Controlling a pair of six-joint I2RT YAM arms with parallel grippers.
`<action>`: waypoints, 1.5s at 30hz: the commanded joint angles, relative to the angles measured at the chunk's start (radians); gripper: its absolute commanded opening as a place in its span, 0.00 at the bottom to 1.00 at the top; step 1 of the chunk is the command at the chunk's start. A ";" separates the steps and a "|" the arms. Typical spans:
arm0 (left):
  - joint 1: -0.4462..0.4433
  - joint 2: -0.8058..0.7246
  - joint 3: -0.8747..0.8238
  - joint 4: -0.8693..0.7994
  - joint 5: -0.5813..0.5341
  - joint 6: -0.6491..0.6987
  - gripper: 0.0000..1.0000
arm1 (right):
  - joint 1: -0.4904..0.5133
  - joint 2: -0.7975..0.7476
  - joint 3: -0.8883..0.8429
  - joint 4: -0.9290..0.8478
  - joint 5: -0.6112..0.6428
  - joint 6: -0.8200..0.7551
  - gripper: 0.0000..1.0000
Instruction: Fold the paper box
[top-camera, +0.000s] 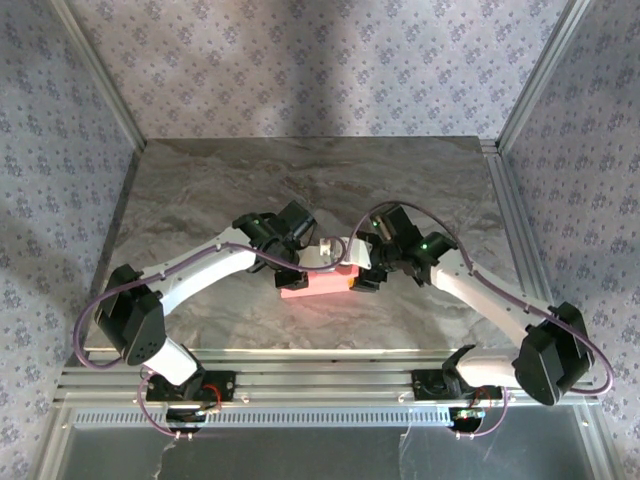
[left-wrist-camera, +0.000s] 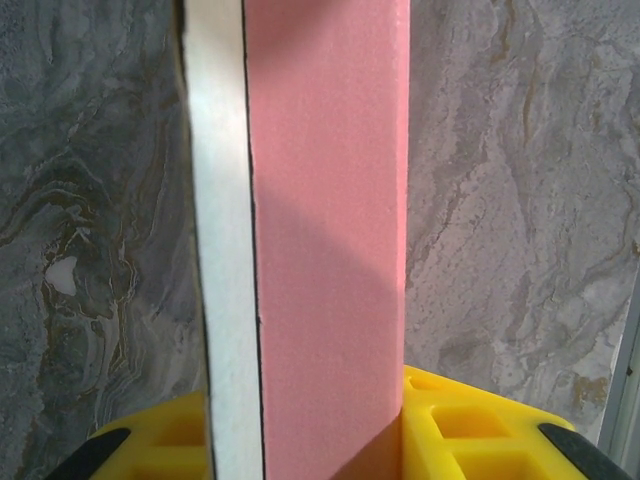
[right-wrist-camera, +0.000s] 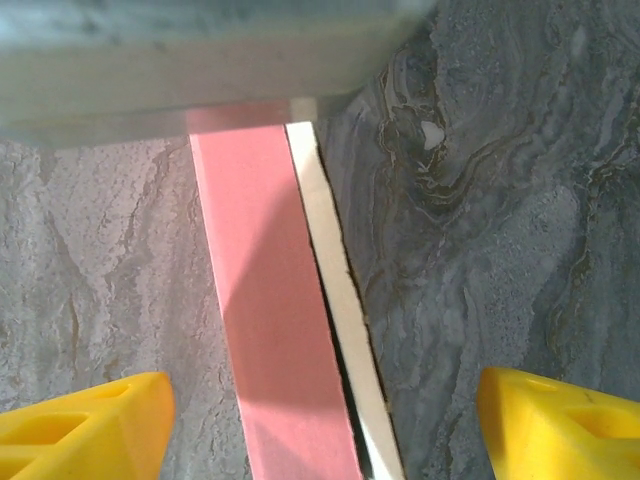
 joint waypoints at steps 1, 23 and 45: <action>0.002 -0.020 -0.015 0.031 -0.009 0.028 0.31 | 0.015 0.017 -0.015 0.020 0.020 -0.026 0.79; 0.024 -0.190 -0.124 0.154 -0.036 -0.092 0.52 | 0.045 0.090 -0.003 0.056 0.062 0.004 0.52; 0.206 -0.333 -0.046 -0.008 0.150 -0.608 0.47 | 0.044 0.105 0.007 0.051 0.062 0.024 0.50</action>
